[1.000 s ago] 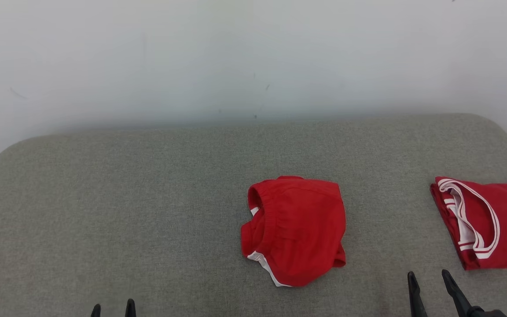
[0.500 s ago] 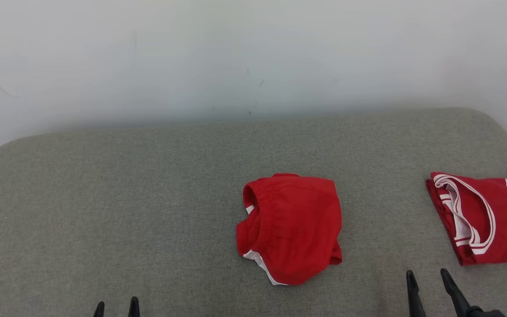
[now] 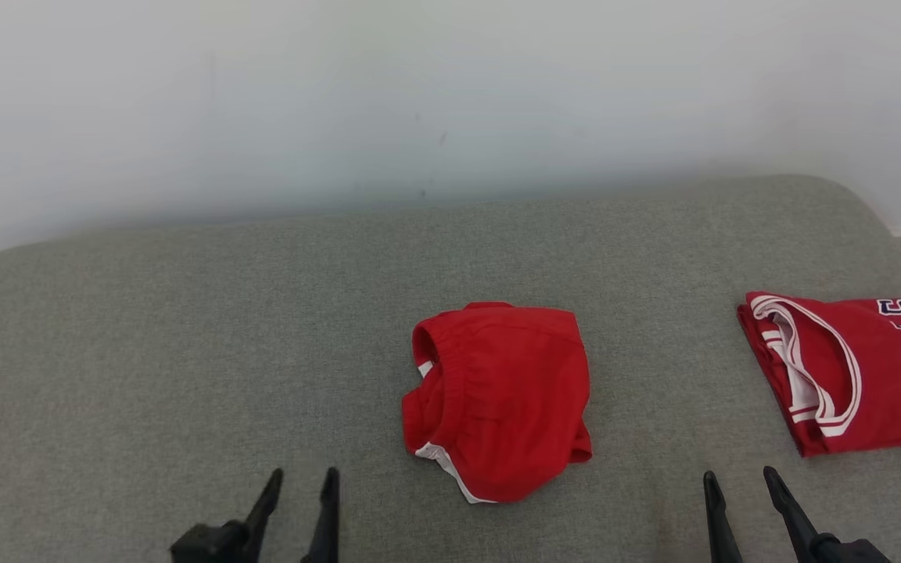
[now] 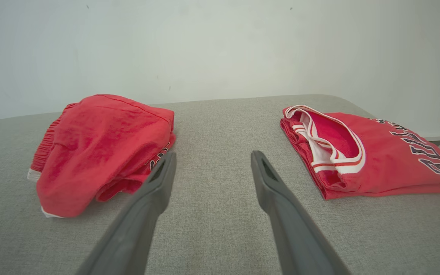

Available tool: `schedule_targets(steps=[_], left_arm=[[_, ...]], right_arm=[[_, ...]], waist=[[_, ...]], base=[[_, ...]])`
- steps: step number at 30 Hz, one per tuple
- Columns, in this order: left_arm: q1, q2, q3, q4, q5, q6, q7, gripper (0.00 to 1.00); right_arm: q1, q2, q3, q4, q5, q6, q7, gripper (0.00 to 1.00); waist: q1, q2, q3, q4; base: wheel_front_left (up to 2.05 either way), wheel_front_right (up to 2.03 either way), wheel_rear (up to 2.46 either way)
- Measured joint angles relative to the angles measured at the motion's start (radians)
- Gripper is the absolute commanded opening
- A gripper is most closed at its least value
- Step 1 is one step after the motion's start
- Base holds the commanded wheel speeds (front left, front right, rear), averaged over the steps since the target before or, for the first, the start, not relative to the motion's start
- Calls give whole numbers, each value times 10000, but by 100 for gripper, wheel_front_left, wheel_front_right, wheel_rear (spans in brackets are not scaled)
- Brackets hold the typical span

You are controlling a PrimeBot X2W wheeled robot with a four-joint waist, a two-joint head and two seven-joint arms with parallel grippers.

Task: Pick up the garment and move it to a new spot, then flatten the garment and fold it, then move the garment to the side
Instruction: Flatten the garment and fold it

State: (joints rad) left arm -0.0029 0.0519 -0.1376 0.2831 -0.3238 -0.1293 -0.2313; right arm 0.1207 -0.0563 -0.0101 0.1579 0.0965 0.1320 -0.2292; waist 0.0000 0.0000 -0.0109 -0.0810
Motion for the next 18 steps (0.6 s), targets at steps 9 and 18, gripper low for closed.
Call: schedule_targets(steps=[9,18], left_arm=[[-2231,594,-2207,1373,-926,-17,1998,100],[-3150,1216,-3101,2487,-1181,-17,2429,100]], right_arm=[[-194,-2,278,-8,13,0,46,100],[-375,10,453,31,65,0,29,100]], waist=[[1,1,185,-685],[0,1,470,-1621]], base=[[0,0,0],[0,0,0]])
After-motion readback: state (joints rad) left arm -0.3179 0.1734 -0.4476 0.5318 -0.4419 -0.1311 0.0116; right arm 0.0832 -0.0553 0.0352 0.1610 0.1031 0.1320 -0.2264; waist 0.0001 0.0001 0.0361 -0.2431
